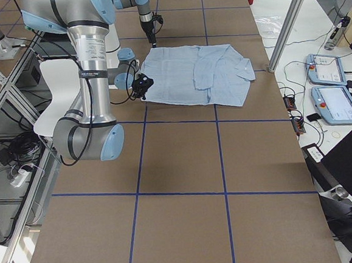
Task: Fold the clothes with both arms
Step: 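Move both grippers to the hem corners nearest the robot, then grasp both hem corners with the left and right grippers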
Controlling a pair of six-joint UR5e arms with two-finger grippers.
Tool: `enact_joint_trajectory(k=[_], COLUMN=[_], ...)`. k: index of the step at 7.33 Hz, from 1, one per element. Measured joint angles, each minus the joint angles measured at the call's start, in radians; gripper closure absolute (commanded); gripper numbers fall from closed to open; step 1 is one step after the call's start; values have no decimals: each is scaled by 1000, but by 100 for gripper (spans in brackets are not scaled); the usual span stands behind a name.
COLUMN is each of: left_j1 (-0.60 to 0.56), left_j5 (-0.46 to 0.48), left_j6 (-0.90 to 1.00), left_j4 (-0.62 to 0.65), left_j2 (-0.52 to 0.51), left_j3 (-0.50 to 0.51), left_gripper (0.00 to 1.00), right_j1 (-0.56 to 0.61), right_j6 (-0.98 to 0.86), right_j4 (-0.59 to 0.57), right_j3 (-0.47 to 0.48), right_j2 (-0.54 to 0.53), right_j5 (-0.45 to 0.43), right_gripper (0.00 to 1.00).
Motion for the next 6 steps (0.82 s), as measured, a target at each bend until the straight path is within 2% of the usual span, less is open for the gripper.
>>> enact_joint_trajectory(k=[2,6], left_j1=[23,53], left_j5=[8,9], left_j6=[-36,-75], left_j4=[1,2], left_j2=[29,23], left_j3=[15,34], left_gripper=[40,41], right_j1=[1,7], right_j6=[0,0], right_j4=[0,1], right_j3=[0,8], right_j2=[-3,-32], right_j5=[0,2], right_gripper=[100,100])
